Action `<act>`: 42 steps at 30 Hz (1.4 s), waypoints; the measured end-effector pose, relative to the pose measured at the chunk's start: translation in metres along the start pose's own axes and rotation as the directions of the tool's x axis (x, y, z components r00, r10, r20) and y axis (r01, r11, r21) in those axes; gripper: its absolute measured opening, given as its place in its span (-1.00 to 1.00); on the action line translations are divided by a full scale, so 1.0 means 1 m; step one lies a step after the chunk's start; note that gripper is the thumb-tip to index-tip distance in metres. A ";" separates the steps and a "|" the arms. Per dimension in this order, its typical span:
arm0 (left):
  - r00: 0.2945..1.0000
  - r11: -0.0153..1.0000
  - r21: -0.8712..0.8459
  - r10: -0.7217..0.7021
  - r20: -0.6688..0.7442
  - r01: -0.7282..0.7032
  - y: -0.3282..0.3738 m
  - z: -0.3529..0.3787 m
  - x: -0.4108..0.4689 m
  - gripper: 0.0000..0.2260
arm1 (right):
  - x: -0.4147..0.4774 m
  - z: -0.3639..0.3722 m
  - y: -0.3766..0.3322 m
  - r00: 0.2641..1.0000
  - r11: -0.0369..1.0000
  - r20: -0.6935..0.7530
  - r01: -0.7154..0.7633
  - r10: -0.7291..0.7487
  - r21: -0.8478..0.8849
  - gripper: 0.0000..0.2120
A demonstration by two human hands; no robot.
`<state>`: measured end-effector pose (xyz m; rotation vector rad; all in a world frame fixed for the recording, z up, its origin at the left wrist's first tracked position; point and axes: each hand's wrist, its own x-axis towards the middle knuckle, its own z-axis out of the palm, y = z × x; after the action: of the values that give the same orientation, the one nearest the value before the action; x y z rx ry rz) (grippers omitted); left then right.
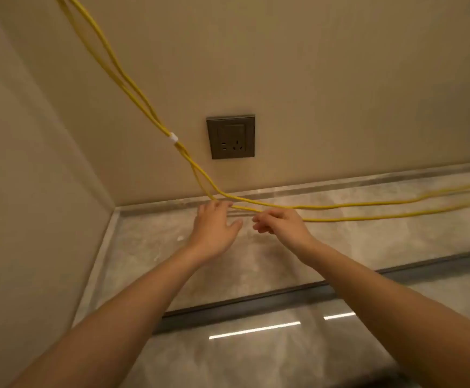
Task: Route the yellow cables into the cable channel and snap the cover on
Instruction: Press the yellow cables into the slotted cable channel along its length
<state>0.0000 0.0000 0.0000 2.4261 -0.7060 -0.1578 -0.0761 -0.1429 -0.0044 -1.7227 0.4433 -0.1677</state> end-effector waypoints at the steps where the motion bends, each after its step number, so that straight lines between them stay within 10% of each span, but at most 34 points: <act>1: 0.995 0.993 0.092 0.081 -0.062 -0.075 -0.003 0.001 0.002 -0.57 | 0.001 0.004 0.006 0.999 0.999 -0.031 0.017 -0.019 -0.050 -0.86; 6: 0.922 0.838 0.443 0.382 -0.061 -0.318 -0.016 0.008 0.013 -0.46 | 0.000 0.016 0.025 0.971 0.902 -0.160 0.099 -0.180 -0.420 -0.89; 11: 0.930 0.742 0.584 0.361 0.067 -0.330 -0.023 0.012 0.024 -0.39 | 0.008 0.020 0.034 0.958 0.729 -0.127 0.106 -0.257 -0.676 -0.76; 24: 0.951 0.628 0.746 0.309 0.022 -0.222 -0.016 0.010 -0.028 -0.66 | 0.013 0.025 0.032 0.937 0.622 -0.099 0.140 -0.334 -0.770 -0.59; 35: 0.973 0.672 0.733 0.222 -0.069 -0.101 -0.002 0.027 -0.072 -0.61 | -0.027 -0.021 0.045 0.952 0.742 -0.019 0.225 -0.304 -0.632 -0.63; 42: 0.975 0.715 0.695 0.198 -0.104 -0.071 0.004 0.034 -0.095 -0.55 | -0.091 -0.038 0.038 0.857 0.659 0.357 0.514 -0.371 -0.549 -0.78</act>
<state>-0.0916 0.0291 -0.0307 3.0190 -0.9898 0.4620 -0.1797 -0.1479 -0.0211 -2.4793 -0.1369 -0.1961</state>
